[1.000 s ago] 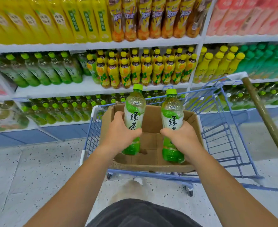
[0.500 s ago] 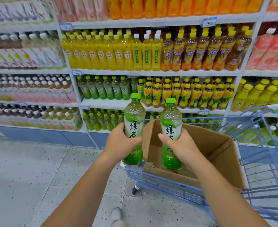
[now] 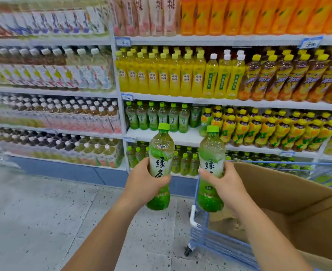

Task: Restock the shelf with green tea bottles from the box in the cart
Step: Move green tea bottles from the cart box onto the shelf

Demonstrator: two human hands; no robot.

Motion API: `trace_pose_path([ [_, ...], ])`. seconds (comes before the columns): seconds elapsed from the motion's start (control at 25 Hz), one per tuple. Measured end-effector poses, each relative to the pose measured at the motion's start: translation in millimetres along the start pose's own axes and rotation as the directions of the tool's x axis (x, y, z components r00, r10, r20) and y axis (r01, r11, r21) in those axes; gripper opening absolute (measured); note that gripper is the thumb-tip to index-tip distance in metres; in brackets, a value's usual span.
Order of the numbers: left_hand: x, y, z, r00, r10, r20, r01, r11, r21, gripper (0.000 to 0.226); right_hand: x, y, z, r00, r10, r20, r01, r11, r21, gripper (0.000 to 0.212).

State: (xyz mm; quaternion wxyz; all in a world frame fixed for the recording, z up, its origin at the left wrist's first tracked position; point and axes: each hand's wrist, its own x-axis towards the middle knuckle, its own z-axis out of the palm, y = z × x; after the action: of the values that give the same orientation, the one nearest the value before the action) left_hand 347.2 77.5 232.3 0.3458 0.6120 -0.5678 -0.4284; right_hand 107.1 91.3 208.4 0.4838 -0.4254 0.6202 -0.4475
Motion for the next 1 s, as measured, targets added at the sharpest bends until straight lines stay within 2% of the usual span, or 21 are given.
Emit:
trace_pose_path([
  [0.16,52,-16,-46,0.998,0.013,0.064,-0.016,0.998,0.053,0.037,31,-11,62,0.993,-0.011,-0.117,0.017,0.999,0.046,0.045],
  [0.36,130,-25,-52,0.992,0.03,0.125,-0.042,0.995,0.092,0.041,93,-13,89,0.979,0.021,-0.202,-0.013,0.999,0.043,0.038],
  [0.72,290,-58,19,0.981,0.031,0.19,-0.05,0.994,0.099,0.045,243,30,79,0.947,-0.002,-0.321,-0.022,0.997,-0.069,0.035],
  [0.84,340,-81,45,0.986,0.04,0.163,-0.059,0.992,0.111,0.043,297,58,75,0.941,0.011,-0.339,-0.047,0.994,-0.1,0.027],
  [1.0,406,-119,78,0.993,0.026,0.118,-0.044,0.986,0.159,0.051,371,89,76,0.942,-0.048,-0.332,-0.019,0.98,-0.197,0.031],
])
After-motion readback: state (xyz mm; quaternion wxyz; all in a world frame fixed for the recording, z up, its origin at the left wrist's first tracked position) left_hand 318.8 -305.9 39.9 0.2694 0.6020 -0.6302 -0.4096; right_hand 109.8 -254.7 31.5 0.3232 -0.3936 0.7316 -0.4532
